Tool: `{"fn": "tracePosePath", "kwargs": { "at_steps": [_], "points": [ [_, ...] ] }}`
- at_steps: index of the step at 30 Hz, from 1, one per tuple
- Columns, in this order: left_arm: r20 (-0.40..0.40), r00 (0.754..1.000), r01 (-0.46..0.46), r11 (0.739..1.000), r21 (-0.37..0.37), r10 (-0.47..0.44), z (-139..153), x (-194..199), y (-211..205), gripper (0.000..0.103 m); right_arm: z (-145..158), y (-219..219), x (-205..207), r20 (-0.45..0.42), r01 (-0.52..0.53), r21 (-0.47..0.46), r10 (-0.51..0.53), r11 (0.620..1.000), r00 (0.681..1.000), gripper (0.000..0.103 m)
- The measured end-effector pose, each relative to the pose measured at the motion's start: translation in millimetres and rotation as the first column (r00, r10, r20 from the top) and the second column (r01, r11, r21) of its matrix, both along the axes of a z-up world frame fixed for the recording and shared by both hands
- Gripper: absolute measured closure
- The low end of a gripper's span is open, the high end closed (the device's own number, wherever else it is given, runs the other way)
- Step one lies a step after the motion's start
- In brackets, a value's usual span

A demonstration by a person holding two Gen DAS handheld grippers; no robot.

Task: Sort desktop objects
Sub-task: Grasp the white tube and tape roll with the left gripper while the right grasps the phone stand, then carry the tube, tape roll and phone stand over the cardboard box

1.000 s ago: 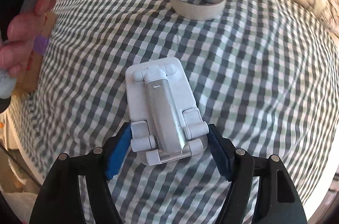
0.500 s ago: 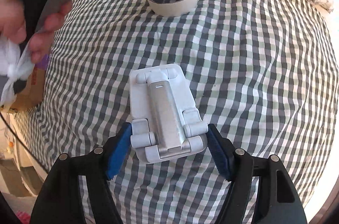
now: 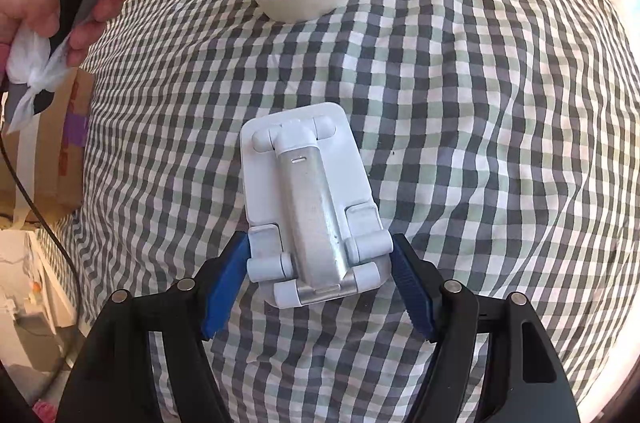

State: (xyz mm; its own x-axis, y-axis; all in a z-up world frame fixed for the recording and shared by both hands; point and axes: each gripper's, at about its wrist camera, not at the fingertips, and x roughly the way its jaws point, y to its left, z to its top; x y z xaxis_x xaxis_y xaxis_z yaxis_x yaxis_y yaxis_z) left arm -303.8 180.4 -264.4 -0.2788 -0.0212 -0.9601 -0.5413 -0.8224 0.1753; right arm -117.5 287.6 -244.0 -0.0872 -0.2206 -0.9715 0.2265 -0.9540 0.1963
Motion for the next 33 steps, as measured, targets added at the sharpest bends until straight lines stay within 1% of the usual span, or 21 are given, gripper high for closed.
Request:
{"fn": "tracePosePath", "kwargs": {
  "at_steps": [3,5,7,8,9,10,13,15,16,17,18,19,21,22,23,24,25,26,29,31,33],
  "points": [
    [0.024,0.999,0.027,0.999,-0.034,-0.026,-12,-1,3,0.028,-5,-2,-2,0.009,0.008,-0.001,-0.008,1.000,1.000,0.033],
    [0.057,0.998,0.010,0.999,-0.034,-0.008,-21,-4,2,0.028,-8,-2,-3,0.014,0.008,0.002,-0.009,1.000,1.000,0.033],
    [0.101,0.995,-0.015,1.000,0.012,0.014,-26,-6,1,0.049,-8,-3,-4,0.017,0.006,0.007,-0.006,1.000,1.000,0.033],
    [0.113,0.993,-0.027,0.999,0.037,0.023,-26,-6,1,0.062,-9,-4,-4,0.018,0.006,0.008,-0.006,1.000,1.000,0.033],
    [0.106,0.994,-0.035,0.998,0.052,0.030,-25,-5,2,0.069,-10,-4,-5,0.019,0.005,0.010,-0.006,1.000,1.000,0.033],
    [0.100,0.994,-0.039,0.997,0.061,0.033,-23,-3,3,0.071,-10,-5,-5,0.019,0.006,0.013,-0.006,1.000,1.000,0.033],
    [0.091,0.993,-0.078,0.993,0.086,0.070,-18,2,2,0.074,-7,-5,-6,0.015,0.009,0.018,-0.009,1.000,1.000,0.033],
    [0.083,0.992,-0.101,0.988,0.113,0.092,-8,16,0,0.075,-2,-4,-8,-0.001,0.021,0.019,-0.021,1.000,1.000,0.040],
    [0.089,0.991,-0.113,0.986,0.122,0.102,-3,25,-1,0.074,0,-5,-8,-0.008,0.028,0.022,-0.028,0.999,1.000,0.047],
    [0.083,0.990,-0.121,0.984,0.127,0.111,1,29,-1,0.074,4,-3,-10,-0.014,0.033,0.023,-0.033,0.999,0.999,0.058],
    [0.086,0.990,-0.127,0.983,0.136,0.116,4,32,0,0.075,7,-1,-10,-0.019,0.038,0.020,-0.038,0.999,0.999,0.060],
    [0.086,0.989,-0.134,0.981,0.140,0.123,7,37,-3,0.075,8,2,-11,-0.020,0.042,0.020,-0.042,0.999,0.999,0.066],
    [0.092,0.986,-0.148,0.977,0.151,0.136,11,47,-4,0.075,9,6,-12,-0.017,0.052,0.014,-0.052,0.999,0.999,0.068],
    [0.094,0.986,-0.153,0.976,0.156,0.139,17,61,-22,0.075,9,8,-12,-0.014,0.054,0.006,-0.054,0.999,0.998,0.068],
    [0.093,0.985,-0.156,0.975,0.158,0.143,18,67,-23,0.075,9,10,-13,-0.009,0.055,-0.005,-0.055,0.998,0.998,0.065],
    [0.100,0.985,-0.158,0.974,0.160,0.143,18,71,-23,0.075,9,11,-13,-0.001,0.054,-0.025,-0.054,0.998,0.999,0.049],
    [0.097,0.984,-0.161,0.974,0.159,0.147,19,73,-20,0.075,8,9,-14,0.006,0.052,-0.053,-0.052,0.997,0.999,0.026],
    [0.101,0.983,-0.169,0.972,0.165,0.154,20,73,-16,0.075,8,10,-15,0.003,0.050,-0.083,-0.050,0.995,0.999,0.021],
    [0.102,0.978,-0.197,0.963,0.183,0.181,29,98,-31,0.075,2,8,-21,0.020,0.031,-0.107,-0.029,0.994,0.999,0.021],
    [0.101,0.974,-0.217,0.957,0.190,0.201,31,106,-32,0.074,-3,1,-25,0.026,-0.003,-0.078,0.005,0.997,1.000,0.021],
    [0.101,0.971,-0.233,0.951,0.201,0.217,33,105,-37,0.074,-12,-11,-26,0.028,-0.040,-0.008,0.040,0.999,0.999,0.021]
  ]
}}
